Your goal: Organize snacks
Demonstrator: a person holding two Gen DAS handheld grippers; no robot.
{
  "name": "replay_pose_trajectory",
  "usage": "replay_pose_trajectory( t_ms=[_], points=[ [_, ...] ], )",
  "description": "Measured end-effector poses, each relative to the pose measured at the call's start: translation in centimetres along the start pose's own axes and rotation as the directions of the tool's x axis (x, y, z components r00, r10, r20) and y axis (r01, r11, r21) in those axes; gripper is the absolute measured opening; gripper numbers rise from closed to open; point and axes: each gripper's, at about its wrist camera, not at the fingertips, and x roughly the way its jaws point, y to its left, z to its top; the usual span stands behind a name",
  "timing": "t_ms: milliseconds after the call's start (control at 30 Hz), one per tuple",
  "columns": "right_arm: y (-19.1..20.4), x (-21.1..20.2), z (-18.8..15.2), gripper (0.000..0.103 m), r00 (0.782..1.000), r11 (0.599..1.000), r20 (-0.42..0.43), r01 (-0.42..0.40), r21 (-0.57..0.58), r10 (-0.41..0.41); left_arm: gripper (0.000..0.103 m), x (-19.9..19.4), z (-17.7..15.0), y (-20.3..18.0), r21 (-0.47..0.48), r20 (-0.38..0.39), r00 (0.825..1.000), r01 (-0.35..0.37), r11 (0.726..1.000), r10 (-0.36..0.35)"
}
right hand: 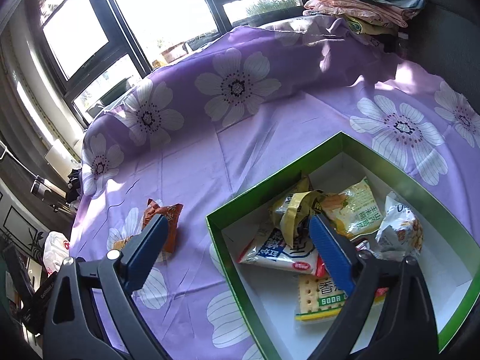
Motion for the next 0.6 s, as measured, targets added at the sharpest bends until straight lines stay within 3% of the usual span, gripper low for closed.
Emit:
replay_pose_trajectory(
  t_ms=[167,267,400,500,600],
  points=[
    [3.5,2.1,-0.8,0.096,0.996,0.996,-0.061,-0.072,-0.046,0.069,0.085,1.0,1.2,4.2,-0.112,-0.003,1.000,-0.012,0.994,0.012],
    [6.0,4.2,-0.7,0.096,0.981,0.990,-0.135,-0.142,-0.024,0.138,0.085,2.5,1.3,5.0,-0.146,-0.048,0.998,-0.034,0.989,0.027],
    [9.9,8.1,-1.0,0.096,0.927,0.963,-0.265,-0.271,0.015,0.265,0.085,4.0,1.2,5.1,-0.165,-0.098,0.995,0.013,0.986,-0.030],
    [13.0,10.5,-2.0,0.095,0.900,0.955,-0.335,-0.296,0.003,0.280,0.085,4.8,1.2,4.7,-0.151,-0.107,0.994,-0.011,0.989,-0.005],
    [15.4,12.6,-3.2,0.092,0.873,0.945,-0.389,-0.327,-0.017,0.295,0.085,5.5,1.1,4.1,-0.123,-0.121,0.992,0.018,0.992,-0.033]
  ],
)
